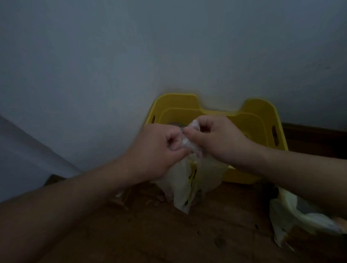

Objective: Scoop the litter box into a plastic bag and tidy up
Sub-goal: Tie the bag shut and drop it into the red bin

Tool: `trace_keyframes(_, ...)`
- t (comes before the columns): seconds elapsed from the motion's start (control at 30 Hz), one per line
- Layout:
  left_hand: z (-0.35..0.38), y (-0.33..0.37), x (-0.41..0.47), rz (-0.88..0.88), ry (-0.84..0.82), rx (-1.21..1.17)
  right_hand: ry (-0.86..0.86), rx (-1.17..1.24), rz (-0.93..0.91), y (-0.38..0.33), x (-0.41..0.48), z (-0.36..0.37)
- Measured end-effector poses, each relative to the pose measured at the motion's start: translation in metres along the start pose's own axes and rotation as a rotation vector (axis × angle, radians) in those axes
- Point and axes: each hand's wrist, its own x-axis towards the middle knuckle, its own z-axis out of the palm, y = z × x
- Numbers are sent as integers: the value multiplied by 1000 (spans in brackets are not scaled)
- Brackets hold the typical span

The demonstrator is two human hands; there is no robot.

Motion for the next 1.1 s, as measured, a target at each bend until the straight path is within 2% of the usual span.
trace_keyframes(0.17, 0, 9, -2, 198, 35, 105, 122, 111, 154, 5, 2, 6)
trace_keyframes(0.3, -4, 5, 3, 269, 11, 102, 59, 152, 162, 5, 3, 4)
trace_keyframes(0.43, -6, -1, 5, 67, -33, -83, -65, 193, 114, 5, 0, -3)
trace_keyframes(0.53, -6, -4, 6, -174, -77, -362, -200, 208, 114, 9, -1, -10)
trace_keyframes(0.6, -5, -3, 7, -349, -108, -556, -231, 126, 60, 11, -1, -11)
trace_keyframes(0.77, -2, 6, 8, -564, -212, -972, -133, -177, -68, 13, -1, -7)
trace_keyframes(0.83, -2, 9, 8, -611, -204, -1126, -57, -314, -204, 13, -4, -5)
trace_keyframes(0.93, -2, 9, 8, -636, -156, -1208, 89, -512, -492, 16, -9, -6)
trace_keyframes(1.1, -2, 7, 6, -662, -110, -1245, 180, -552, -586, 17, -15, -8)
